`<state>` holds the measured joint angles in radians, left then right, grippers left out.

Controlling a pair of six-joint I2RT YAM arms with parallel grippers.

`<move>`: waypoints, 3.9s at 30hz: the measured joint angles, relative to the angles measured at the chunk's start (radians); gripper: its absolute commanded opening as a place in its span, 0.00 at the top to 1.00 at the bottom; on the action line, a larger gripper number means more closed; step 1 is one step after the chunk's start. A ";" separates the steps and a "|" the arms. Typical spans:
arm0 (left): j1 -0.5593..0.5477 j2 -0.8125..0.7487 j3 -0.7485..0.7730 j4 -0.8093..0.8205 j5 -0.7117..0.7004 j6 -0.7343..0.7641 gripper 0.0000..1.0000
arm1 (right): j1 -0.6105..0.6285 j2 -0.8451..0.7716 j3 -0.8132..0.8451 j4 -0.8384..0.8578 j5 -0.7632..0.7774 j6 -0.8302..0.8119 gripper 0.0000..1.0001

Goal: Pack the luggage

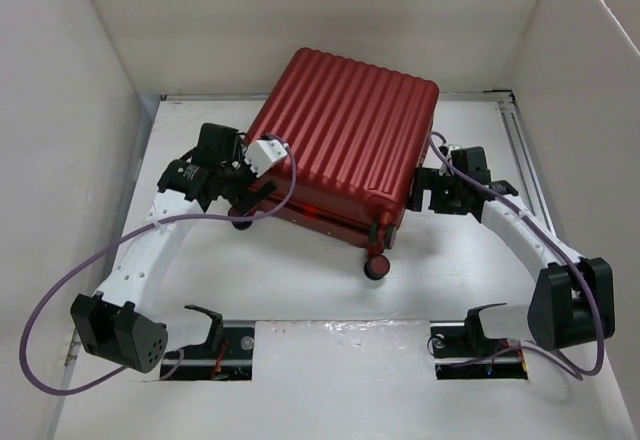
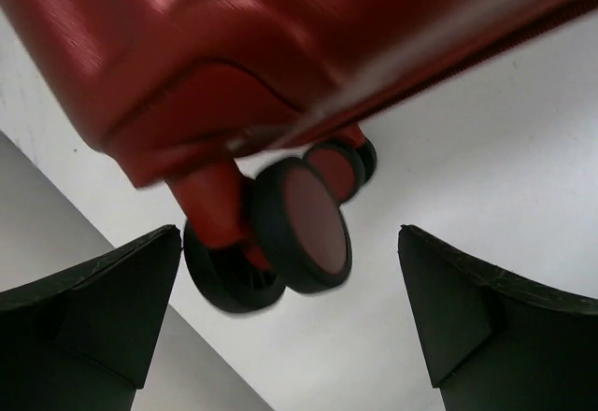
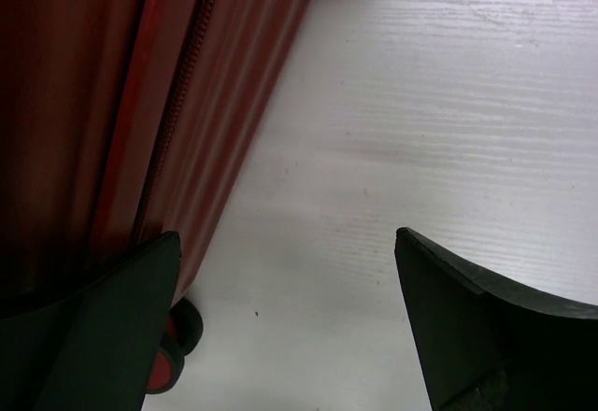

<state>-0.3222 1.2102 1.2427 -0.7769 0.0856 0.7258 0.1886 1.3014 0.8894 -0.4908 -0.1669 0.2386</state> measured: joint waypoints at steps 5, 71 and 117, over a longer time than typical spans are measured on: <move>0.043 0.061 -0.034 0.137 -0.042 -0.049 0.52 | -0.014 0.023 -0.002 0.053 -0.028 -0.003 0.00; -0.891 -0.143 -0.266 -0.149 -0.448 0.791 0.00 | -0.132 -0.027 0.153 -0.106 -0.227 -0.346 0.00; -0.711 0.294 0.188 -0.195 -0.156 0.490 1.00 | -0.338 -0.012 -0.193 0.244 -0.331 -0.075 0.00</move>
<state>-1.0328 1.5047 1.4303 -0.9714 -0.0708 1.2160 -0.1493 1.2892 0.6964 -0.2470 -0.4980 0.1635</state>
